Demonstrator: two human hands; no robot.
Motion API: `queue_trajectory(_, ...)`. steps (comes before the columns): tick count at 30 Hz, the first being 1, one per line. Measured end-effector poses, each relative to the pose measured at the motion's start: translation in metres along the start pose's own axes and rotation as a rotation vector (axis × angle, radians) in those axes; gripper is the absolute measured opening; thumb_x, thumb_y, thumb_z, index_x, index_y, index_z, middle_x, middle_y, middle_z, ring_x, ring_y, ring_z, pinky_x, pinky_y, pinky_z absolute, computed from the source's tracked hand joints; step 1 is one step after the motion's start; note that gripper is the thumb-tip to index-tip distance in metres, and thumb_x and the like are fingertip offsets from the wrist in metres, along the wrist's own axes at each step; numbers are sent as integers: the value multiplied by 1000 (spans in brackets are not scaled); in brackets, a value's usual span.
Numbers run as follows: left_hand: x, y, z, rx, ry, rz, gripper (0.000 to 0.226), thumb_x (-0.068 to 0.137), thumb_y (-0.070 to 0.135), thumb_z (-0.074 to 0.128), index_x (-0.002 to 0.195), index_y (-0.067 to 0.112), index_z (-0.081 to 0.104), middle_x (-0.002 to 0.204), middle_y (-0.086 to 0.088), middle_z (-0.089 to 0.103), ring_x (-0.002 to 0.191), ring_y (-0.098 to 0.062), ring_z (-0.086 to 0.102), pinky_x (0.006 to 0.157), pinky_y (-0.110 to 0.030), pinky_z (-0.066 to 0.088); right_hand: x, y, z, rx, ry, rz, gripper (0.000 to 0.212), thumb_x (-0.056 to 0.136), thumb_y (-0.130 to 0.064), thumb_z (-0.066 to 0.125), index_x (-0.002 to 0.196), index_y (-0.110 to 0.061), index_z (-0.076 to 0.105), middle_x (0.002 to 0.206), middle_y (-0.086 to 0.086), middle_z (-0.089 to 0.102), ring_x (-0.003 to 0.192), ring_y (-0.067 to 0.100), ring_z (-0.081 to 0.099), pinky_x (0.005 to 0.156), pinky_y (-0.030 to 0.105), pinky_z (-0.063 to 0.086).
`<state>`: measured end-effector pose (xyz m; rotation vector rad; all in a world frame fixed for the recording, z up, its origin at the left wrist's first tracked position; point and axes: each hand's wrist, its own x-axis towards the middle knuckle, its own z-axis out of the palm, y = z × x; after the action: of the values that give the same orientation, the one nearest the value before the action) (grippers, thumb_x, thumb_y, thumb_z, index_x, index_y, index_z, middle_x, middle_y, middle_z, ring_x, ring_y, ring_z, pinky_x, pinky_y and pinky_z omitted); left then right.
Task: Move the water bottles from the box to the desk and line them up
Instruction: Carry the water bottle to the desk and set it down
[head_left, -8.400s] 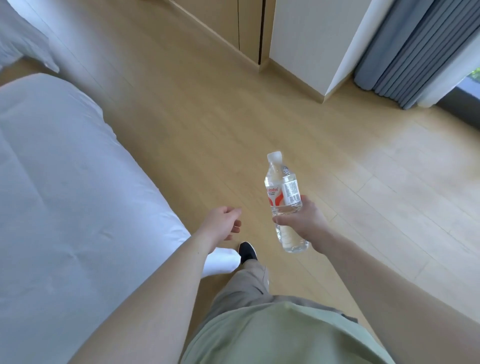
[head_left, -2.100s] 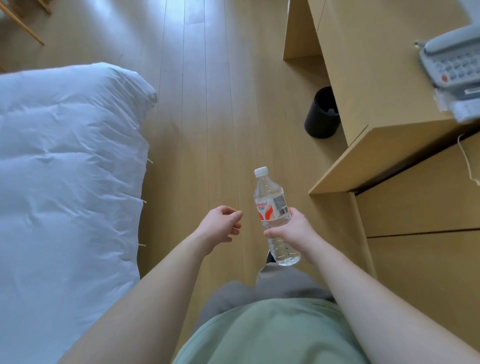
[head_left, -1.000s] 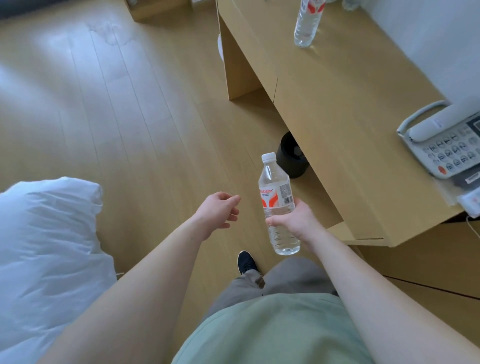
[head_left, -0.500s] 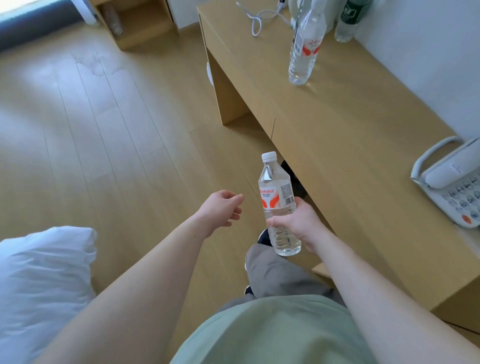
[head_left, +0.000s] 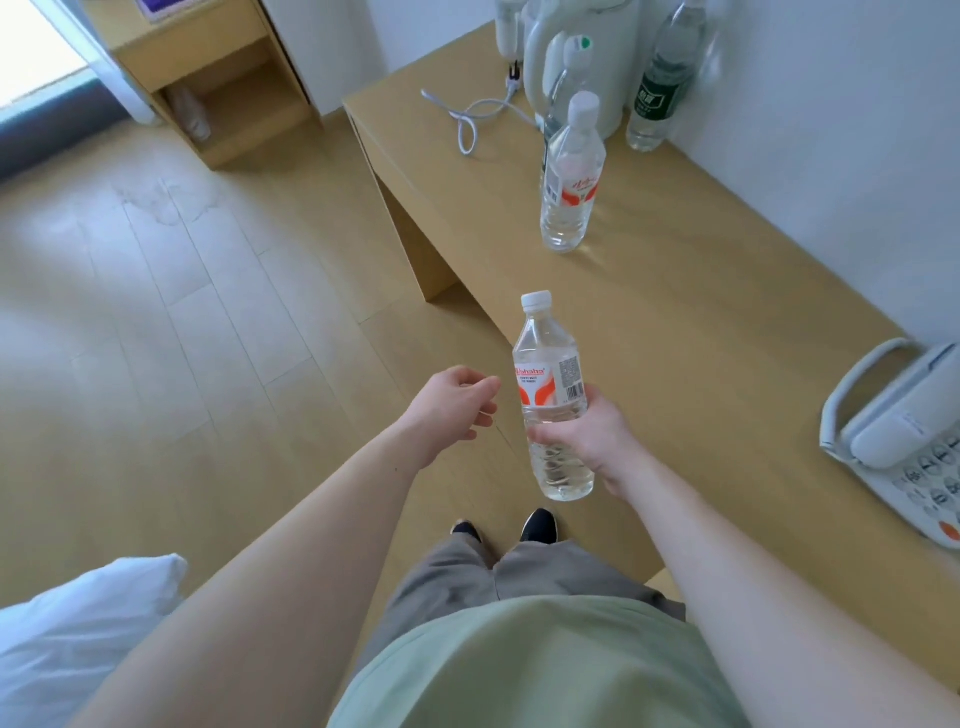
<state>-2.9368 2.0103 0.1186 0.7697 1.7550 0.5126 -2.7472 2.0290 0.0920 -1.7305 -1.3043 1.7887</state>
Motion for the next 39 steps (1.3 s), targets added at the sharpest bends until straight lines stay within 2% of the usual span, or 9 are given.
queue_trajectory(6,27,38,-5,51,-26,39,22,100,42,57,111,23,62,101,0,74,94,-15,72,89,-37,60,22,-26,-8,66,37,-26,45,72,-7,86,106,-23,60,99,-6,72,91,8,67,73,24,49)
queue_trajectory(10,50,64,-8,82,-65,71,21,100,42,58,109,24,63,100,0,74,95,-15,72,90,-38,60,38,-42,-12,106,76,-28,48,72,-8,86,110,-21,61,100,-6,72,91,7,68,74,25,50)
queue_trajectory(19,111,117,-21,155,-205,117,20,99,42,58,108,27,65,101,2,74,94,-13,73,92,-39,59,75,-74,-21,189,235,-17,51,76,-7,84,116,-20,56,99,-11,68,84,-3,63,62,13,43)
queue_trajectory(23,133,140,-26,192,-261,174,19,99,42,57,107,28,65,100,4,75,94,-13,72,93,-41,59,90,-84,-19,242,334,-16,56,75,-7,84,119,-24,54,104,-11,68,93,4,64,69,18,46)
queue_trajectory(26,143,152,-28,202,-295,230,26,100,47,54,113,27,65,102,5,74,97,-12,71,94,-43,58,99,-89,-17,251,430,-19,59,74,-11,86,120,-27,54,107,-12,67,97,3,64,74,20,47)
queue_trajectory(30,147,159,-28,270,-350,309,45,89,68,54,119,36,62,109,14,70,103,-7,67,95,-39,56,106,-88,-13,236,561,-40,64,69,-12,90,118,-31,53,106,-16,68,95,-5,64,78,20,48)
queue_trajectory(32,144,162,-26,304,-375,339,48,90,64,59,128,34,57,114,16,66,105,-1,63,89,-26,53,107,-85,-12,223,590,-46,64,68,-12,90,115,-34,52,103,-18,68,91,-8,64,78,19,50)
queue_trajectory(34,143,164,-21,306,-369,387,55,88,61,66,134,35,51,119,16,63,110,3,60,88,-19,49,109,-84,-12,197,602,-52,63,69,-15,90,115,-36,52,102,-18,69,91,-6,65,79,21,51)
queue_trajectory(39,142,165,-6,271,-345,451,80,77,54,81,143,34,42,126,19,59,118,6,54,102,-27,47,115,-86,-13,195,610,-44,60,69,-17,86,116,-34,53,90,-21,69,83,-6,65,73,24,49)
